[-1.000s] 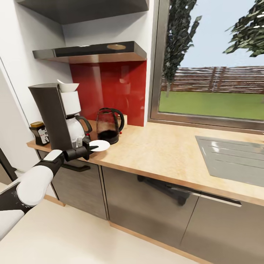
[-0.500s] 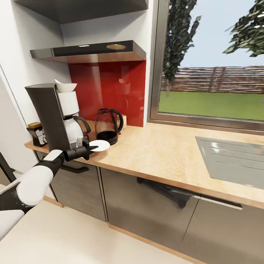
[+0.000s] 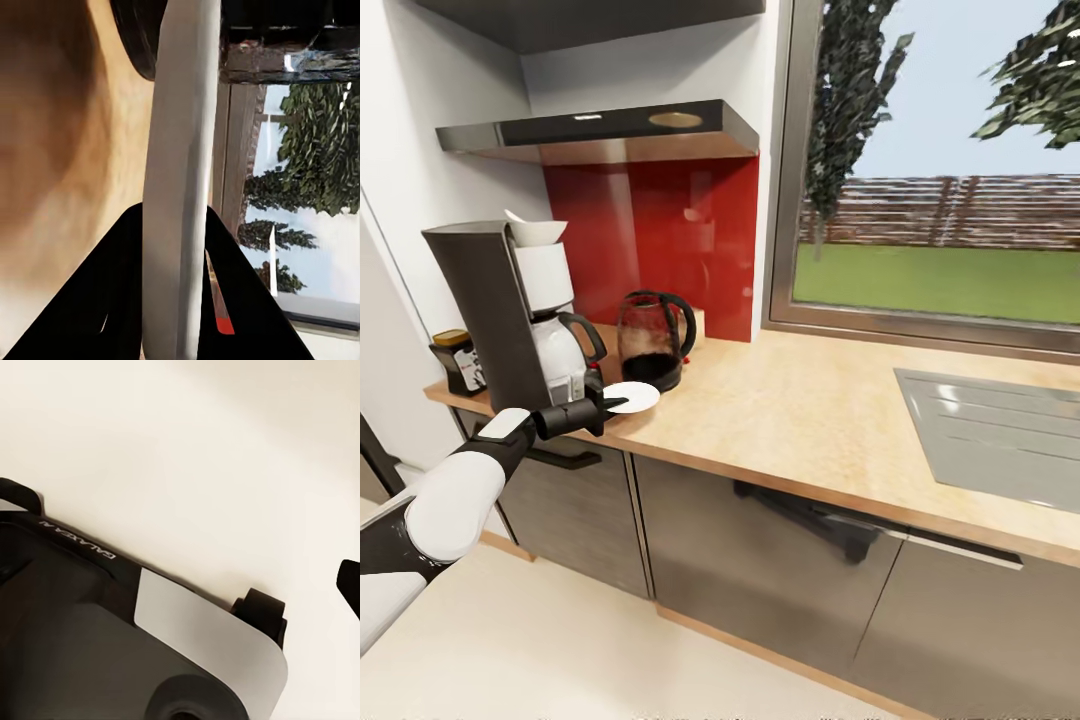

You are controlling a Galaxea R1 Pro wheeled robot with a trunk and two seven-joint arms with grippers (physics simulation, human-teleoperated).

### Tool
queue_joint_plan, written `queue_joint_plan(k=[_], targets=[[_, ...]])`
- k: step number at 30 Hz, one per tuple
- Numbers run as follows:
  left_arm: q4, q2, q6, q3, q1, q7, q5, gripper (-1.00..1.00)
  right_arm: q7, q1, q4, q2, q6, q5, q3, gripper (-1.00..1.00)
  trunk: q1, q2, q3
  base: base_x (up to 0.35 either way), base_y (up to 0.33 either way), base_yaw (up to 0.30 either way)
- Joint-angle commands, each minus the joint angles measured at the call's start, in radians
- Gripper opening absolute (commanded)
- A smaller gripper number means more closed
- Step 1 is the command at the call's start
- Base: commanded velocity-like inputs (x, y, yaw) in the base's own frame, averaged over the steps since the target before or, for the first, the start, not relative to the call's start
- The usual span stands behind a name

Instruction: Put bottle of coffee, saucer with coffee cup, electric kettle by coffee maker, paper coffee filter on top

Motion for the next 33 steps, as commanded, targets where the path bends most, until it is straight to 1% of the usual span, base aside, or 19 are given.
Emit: queue_joint_plan(k=[1,19,28,33], targets=[[0.0,0.0,0.004,0.007,-0.001,-0.006,-0.008,-1.0,0.003,-0.002,0.004,0.0,-0.008,-0.006,0.008,1.0,0.0,-0.001,-0.003,0.0,0.0,0.0],[0.0,0.0,0.004,0.005,-0.001,-0.005,-0.008,-1.0,0.003,-0.002,0.005,0.001,-0.008,-0.006,0.008,1.0,0.0,-0.001,-0.021,0.0,0.0,0.0],[0.0,0.001,0.004,0.004,-0.001,-0.005,-0.008,-1.0,0.003,-0.002,0.004,0.001,-0.008,-0.006,0.008,1.0,0.0,-0.001,-0.025,0.0,0.0,0.0],[0.0,0.002,0.004,0.005,-0.001,-0.005,-0.008,-1.0,0.003,-0.002,0.004,0.001,-0.008,-0.006,0.008,1.0,0.0,-0.001,-0.03,0.0,0.0,0.0]])
